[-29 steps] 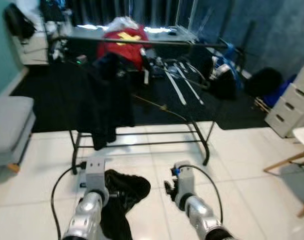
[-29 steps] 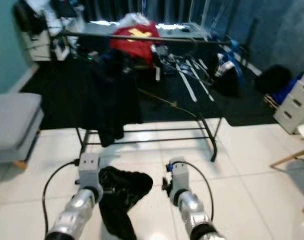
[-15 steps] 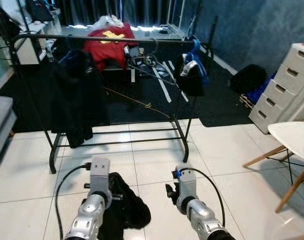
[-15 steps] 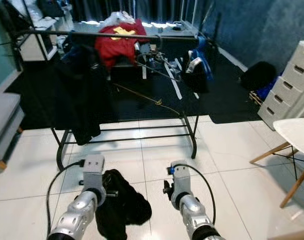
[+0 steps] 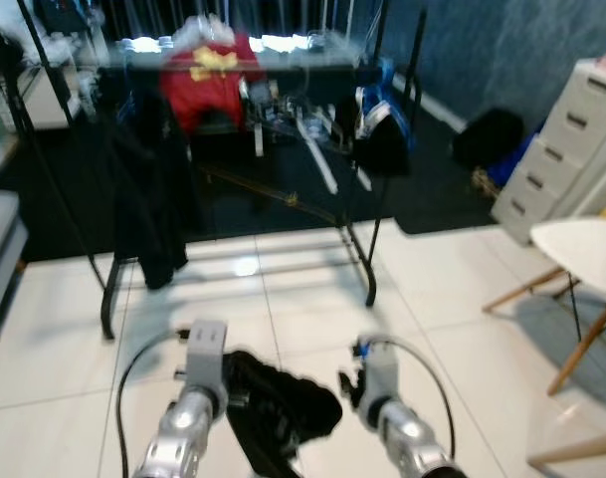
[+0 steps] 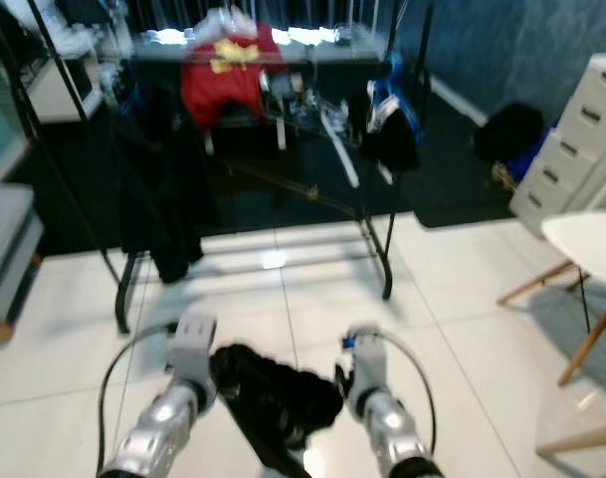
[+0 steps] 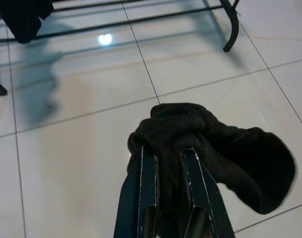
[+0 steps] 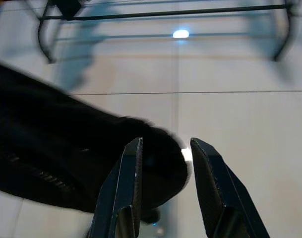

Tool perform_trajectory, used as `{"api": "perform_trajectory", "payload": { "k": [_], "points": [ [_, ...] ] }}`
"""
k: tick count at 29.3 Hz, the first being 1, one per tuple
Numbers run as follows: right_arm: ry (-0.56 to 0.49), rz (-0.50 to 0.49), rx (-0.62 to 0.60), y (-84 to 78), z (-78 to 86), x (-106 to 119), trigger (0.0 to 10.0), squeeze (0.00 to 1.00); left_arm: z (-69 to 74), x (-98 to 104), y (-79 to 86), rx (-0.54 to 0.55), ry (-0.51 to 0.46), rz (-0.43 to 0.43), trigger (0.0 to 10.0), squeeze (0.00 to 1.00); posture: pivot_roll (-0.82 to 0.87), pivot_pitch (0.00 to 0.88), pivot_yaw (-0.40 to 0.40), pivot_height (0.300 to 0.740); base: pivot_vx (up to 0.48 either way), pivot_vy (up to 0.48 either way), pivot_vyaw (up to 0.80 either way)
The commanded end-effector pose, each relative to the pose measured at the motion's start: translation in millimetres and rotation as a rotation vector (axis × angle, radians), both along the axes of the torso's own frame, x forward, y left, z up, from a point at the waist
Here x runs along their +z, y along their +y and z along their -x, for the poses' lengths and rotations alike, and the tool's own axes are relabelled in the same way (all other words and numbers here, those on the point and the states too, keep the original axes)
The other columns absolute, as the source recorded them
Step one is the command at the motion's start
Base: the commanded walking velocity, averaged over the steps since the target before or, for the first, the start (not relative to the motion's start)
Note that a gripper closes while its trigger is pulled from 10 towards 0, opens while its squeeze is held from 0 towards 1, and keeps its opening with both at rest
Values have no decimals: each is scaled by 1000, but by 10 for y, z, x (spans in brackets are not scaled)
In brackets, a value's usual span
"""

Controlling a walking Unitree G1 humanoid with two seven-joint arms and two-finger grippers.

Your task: Hang hanger

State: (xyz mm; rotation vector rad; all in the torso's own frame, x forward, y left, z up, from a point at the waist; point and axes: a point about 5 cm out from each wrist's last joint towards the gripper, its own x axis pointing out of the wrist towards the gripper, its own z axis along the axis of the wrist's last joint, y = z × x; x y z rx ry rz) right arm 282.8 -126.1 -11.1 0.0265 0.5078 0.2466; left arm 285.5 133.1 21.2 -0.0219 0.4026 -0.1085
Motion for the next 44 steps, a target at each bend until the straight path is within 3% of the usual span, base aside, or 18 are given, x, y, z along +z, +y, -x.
{"api": "perform_trajectory", "payload": {
  "k": [1,16,31,39,44],
  "points": [
    [-9,6,-19,-49,5,0,10000,0,-26,70,-17,-3,-56,10,10000,0,22,24,-15,740,0,0,0],
    [-133,7,-140,-135,-69,131,10000,0,-72,100,-54,-11,-79,38,10000,0,-12,0,1,740,0,0,0],
    [-138,14,-134,-172,-110,165,10000,0,-129,141,-120,-36,-97,87,10000,0,-30,0,6,740,0,0,0],
    [-137,5,-148,-185,-114,168,10000,0,-132,155,-111,-43,-104,95,10000,0,-24,0,1,740,268,0,0],
    [-137,4,-145,-180,-118,172,10000,0,-138,160,-108,-42,-111,105,10000,0,-22,0,-4,740,310,0,-713]
  ]
}}
